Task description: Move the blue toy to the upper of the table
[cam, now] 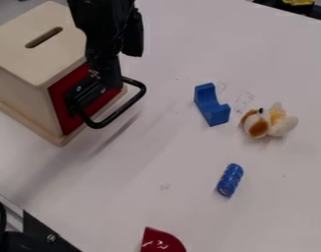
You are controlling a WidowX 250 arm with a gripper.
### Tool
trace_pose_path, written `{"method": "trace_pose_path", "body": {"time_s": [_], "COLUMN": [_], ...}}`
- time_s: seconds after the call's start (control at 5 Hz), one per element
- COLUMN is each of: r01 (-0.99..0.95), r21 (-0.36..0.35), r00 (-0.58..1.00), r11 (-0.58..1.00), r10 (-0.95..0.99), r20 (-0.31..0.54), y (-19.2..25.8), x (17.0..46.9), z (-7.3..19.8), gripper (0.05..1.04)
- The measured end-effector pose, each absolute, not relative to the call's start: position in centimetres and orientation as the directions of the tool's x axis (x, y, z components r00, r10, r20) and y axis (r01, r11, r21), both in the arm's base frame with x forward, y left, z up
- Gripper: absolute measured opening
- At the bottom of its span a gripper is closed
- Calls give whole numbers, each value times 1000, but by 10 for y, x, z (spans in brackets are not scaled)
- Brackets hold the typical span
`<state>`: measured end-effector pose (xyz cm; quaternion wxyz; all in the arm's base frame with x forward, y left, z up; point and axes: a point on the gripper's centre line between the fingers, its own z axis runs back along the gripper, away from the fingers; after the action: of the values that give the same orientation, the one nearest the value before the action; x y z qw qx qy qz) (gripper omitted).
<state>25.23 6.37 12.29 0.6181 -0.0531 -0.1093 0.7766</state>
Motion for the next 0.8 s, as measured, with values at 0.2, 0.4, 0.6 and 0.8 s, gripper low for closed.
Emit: {"method": "trace_pose_path", "body": {"time_s": [0.2, 0.4, 0.6, 0.8], "r01": [-954, -982, -994, -974], "r21": [-210, -139, -105, -142], "r00": [-228, -141, -5, 178], "r11": [-213, -132, 0, 175], "r10": [972, 988, 999, 984], "r20": [52, 57, 46, -10], "y": [63, 59, 42, 18], "x": [250, 265, 284, 310], "z": [116, 101, 90, 79], "gripper": [1000, 1000, 1000, 1000]}}
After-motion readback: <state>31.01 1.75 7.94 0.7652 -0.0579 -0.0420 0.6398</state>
